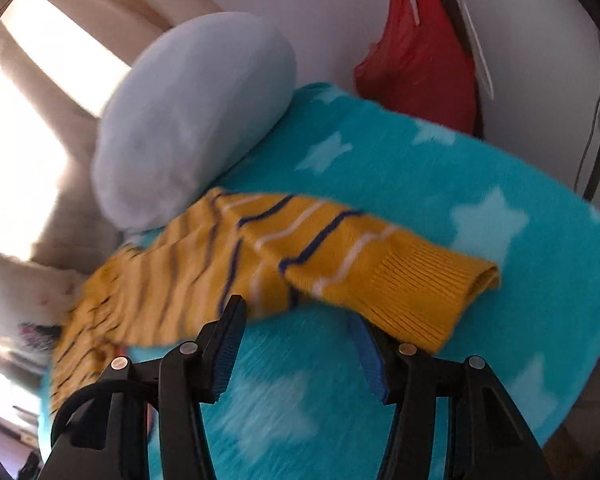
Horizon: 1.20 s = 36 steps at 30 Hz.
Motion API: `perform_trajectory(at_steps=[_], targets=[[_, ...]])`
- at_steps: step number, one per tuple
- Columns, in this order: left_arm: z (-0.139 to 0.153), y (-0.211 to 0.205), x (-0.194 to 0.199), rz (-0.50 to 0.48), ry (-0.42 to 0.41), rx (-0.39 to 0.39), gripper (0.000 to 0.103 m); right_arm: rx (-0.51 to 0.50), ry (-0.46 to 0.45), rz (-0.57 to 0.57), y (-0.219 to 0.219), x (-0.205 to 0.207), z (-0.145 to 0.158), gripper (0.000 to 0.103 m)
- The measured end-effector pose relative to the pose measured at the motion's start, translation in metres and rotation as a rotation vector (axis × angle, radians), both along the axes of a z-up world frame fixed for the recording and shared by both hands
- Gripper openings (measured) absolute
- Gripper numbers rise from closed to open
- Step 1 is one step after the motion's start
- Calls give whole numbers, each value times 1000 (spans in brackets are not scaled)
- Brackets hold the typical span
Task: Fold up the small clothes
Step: 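Lift the held sleeve and carry it across the sweater body toward the collar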
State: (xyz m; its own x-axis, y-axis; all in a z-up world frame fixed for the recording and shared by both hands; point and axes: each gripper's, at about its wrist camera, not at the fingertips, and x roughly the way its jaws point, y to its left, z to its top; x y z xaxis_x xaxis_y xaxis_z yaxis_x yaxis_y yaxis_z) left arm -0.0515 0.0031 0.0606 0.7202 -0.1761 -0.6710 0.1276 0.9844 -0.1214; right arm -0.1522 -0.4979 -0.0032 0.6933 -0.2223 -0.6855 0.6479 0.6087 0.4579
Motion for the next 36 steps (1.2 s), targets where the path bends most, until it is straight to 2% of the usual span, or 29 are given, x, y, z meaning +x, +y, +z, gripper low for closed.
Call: perform_trajectory(at_steps=[3,8,10,11,12,17,19,20,21,22,24,27,31,32,34,35,36], targets=[[1,2,1,0,7,-16,103,-31,-9,-51,-13,7,3,57],[2,4,1,0,4,-30,103,-11,-83,-155,-45,0,15,57],[1,5,1,-2,5,-38,103,-1,-102,-177,-55,0,19,44],[1,6,1,-3,6,-41,103,17,-111,-154,-62,3,22,22],[0,7,1,-3,8,-44,103,35,-107,-133,-66,6,22,10],[-1,19,2,13,12,-65,103,-10,-101,-31,-54,9,45,7],[-1,24,2,26,9,-76,103,21,-118,17,-45,-3,50,12],[-2,26,3,30,10,-81,103,74,-139,27,-40,-12,48,33],[-3,27,5,32,16,-90,103,140,-152,38,-36,-19,43,64],[-4,27,6,29,22,-99,103,195,-160,51,-33,-24,36,71],[-7,24,8,14,37,-105,103,263,-158,51,-21,-32,22,72],[-8,17,6,-7,39,-88,103,339,-113,-20,-16,-32,-3,72],[-3,16,0,-15,17,-68,103,323,-122,-132,-35,-22,-8,69],[-2,17,0,-9,13,-72,103,314,-125,-148,-38,-19,-7,68],[1,25,0,12,6,-92,103,265,-108,-181,-45,-12,-9,44],[2,28,1,21,5,-99,103,237,-88,-179,-47,-7,-11,18],[2,31,2,29,5,-101,103,232,-83,-170,-48,-4,-12,11]])
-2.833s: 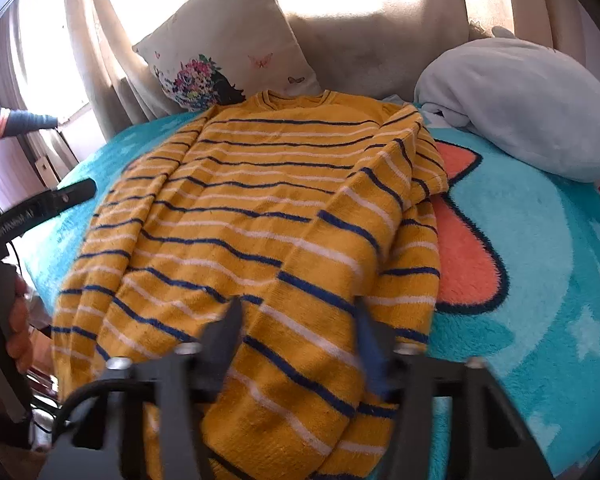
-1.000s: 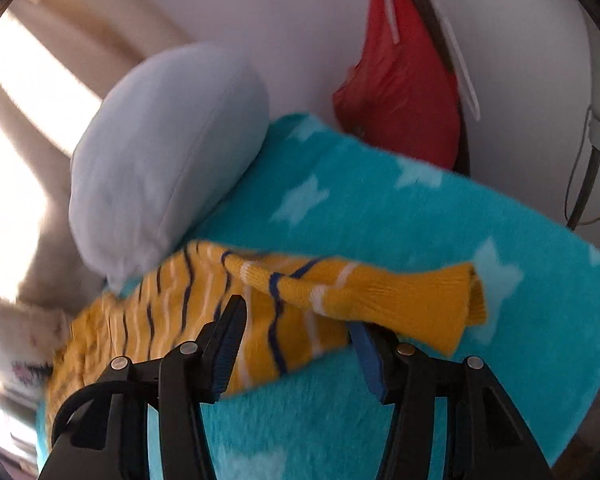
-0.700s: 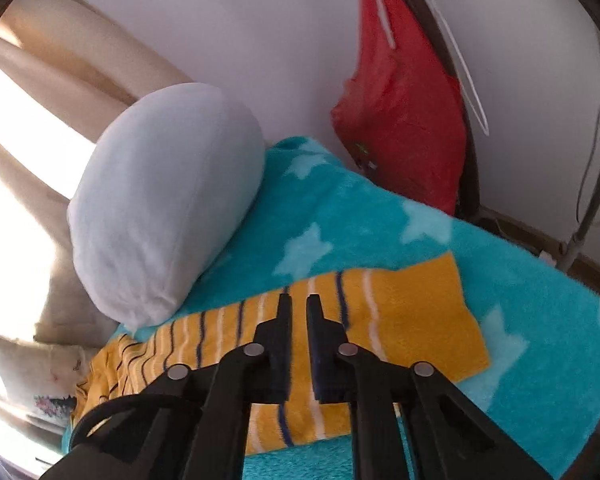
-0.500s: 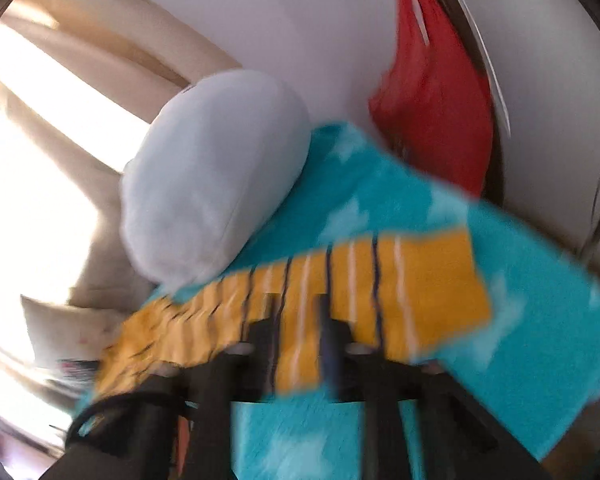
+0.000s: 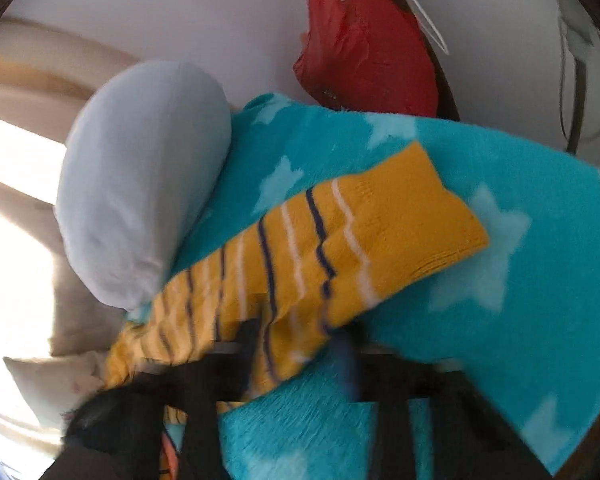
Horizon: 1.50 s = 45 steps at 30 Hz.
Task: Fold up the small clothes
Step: 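Lift the held sleeve and carry it across the sweater body toward the collar, then lay the sleeve on the sweater body and open the right tool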
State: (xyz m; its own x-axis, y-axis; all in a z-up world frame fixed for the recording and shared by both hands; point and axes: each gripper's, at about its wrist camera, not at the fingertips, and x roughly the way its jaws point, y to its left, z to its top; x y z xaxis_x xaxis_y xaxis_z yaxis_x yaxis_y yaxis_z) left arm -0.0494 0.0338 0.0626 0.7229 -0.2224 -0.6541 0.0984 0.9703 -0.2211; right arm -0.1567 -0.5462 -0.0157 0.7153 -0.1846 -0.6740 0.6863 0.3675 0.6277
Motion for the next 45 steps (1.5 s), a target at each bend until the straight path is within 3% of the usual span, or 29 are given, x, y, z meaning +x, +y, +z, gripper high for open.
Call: perform_trajectory(at_steps=[2,6,10,13,16,20,24,30,32,34,36,38,40,42,45], targets=[[1,7,5,18,0,11,103,-10,-22,-3,1,-1,4,7],[1,20,16,53,-15,41,103,-221,-56,101,40,15,65,6],[-3,36,26,81,-3,28,103,-327,-138,361,110,75,122,6],[-6,52,30,113,3,10,103,-323,-173,559,171,132,138,6],[-8,66,30,147,5,11,103,-326,-170,723,228,183,138,6],[-12,82,29,180,12,6,103,-293,-140,933,308,245,114,6],[-15,88,30,184,20,-6,103,-276,-106,1049,367,274,85,6],[-18,90,35,179,16,3,103,-295,-65,1134,407,302,59,7],[-19,91,38,178,22,-8,103,-285,-52,1163,416,309,50,13],[-20,92,40,175,24,-14,103,-310,-29,1216,426,312,45,26],[-21,92,39,174,21,-13,103,-353,-26,1265,441,312,46,52],[-21,94,37,179,18,-9,103,-414,-46,1325,457,308,54,63],[-22,97,36,185,21,-14,103,-439,-84,1407,467,302,68,63],[-22,101,35,191,26,-25,103,-400,-142,1471,466,296,84,63],[-22,108,32,206,25,-26,103,-377,-206,1406,443,293,100,63]])
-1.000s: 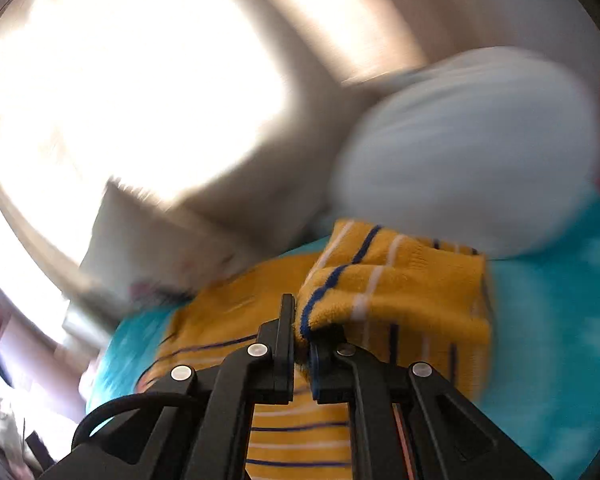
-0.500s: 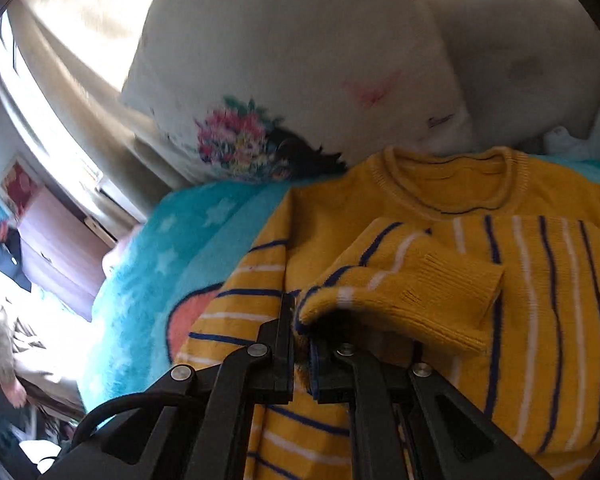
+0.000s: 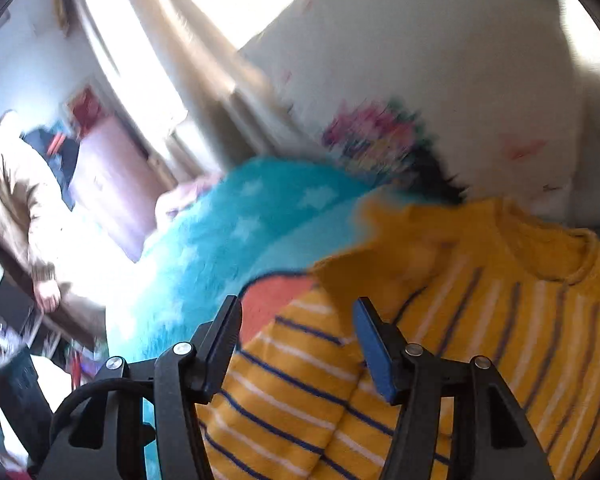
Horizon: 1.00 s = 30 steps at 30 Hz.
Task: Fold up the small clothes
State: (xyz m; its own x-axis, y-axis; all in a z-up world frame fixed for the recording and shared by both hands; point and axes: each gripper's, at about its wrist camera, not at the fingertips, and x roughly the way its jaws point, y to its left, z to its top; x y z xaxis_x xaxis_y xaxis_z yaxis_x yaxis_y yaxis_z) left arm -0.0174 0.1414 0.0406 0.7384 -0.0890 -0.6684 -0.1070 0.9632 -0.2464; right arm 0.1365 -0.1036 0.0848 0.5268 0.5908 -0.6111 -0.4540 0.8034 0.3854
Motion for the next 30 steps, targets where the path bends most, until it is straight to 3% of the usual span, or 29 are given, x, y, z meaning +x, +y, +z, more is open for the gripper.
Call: perform_trajectory(at_steps=[4,7,11,14,20,26,30], targets=[[-3,9,0,21,10,-22,103,-59,47,-150,-16,19,-16,63],[-4,15,-2,31,24,-20,103,-74,118,-173,-8,29,-35,63],[-3,26,-11,69,16,30,103,-32,192,-66,5,-4,-38,63],[-1,35,-16,110,6,63,103,24,251,29,7,-53,-42,63],[0,46,-22,152,0,77,103,65,256,49,-12,-126,-44,63],[7,41,-32,186,-24,175,103,6,238,66,-6,-156,-49,63],[14,37,-40,195,-41,233,103,-34,238,55,7,-149,-59,63]])
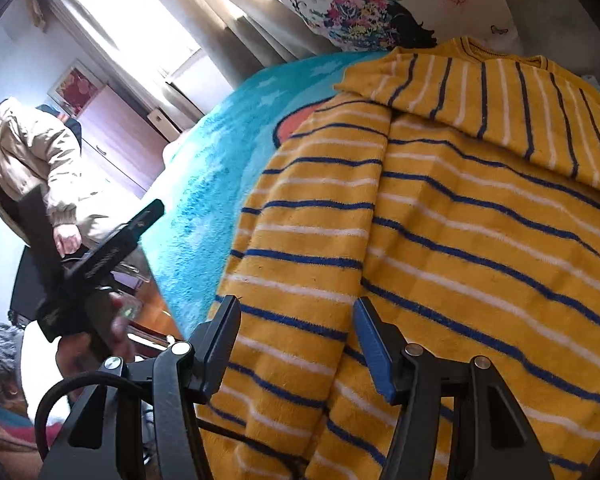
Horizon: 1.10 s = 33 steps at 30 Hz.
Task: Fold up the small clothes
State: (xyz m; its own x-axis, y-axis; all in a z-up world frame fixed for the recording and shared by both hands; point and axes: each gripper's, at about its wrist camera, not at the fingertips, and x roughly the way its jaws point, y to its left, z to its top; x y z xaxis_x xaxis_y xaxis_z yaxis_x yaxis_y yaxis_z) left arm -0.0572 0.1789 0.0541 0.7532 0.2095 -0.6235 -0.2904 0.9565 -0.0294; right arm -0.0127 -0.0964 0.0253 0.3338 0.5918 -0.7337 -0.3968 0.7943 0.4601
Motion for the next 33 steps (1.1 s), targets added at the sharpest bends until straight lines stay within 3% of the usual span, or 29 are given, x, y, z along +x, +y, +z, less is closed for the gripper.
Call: perform_trajectory(at_steps=[4,7,9,11,20,25,30,33], targets=[[3,1,-3,-1,1,17,103,-50,-4,8,15,5,-8,61],[5,5,-6,9,0,16,103,-107,-27,19,26,5,-9,40],[4,9,-8,16,-2,10,103,-122,-46,27,30,4,-6,14],[3,13,-8,23,0,4,103,-140,-71,30,34,2,-1,10],[3,50,-15,103,-14,-60,103,-142,-221,111,88,1,43,8],[7,70,-22,146,-37,-87,103,-74,-292,161,139,21,71,8],[10,77,-23,146,-45,-88,103,-92,-392,207,191,39,97,8],[11,76,-24,142,-46,-83,103,-73,-383,192,201,63,107,7]])
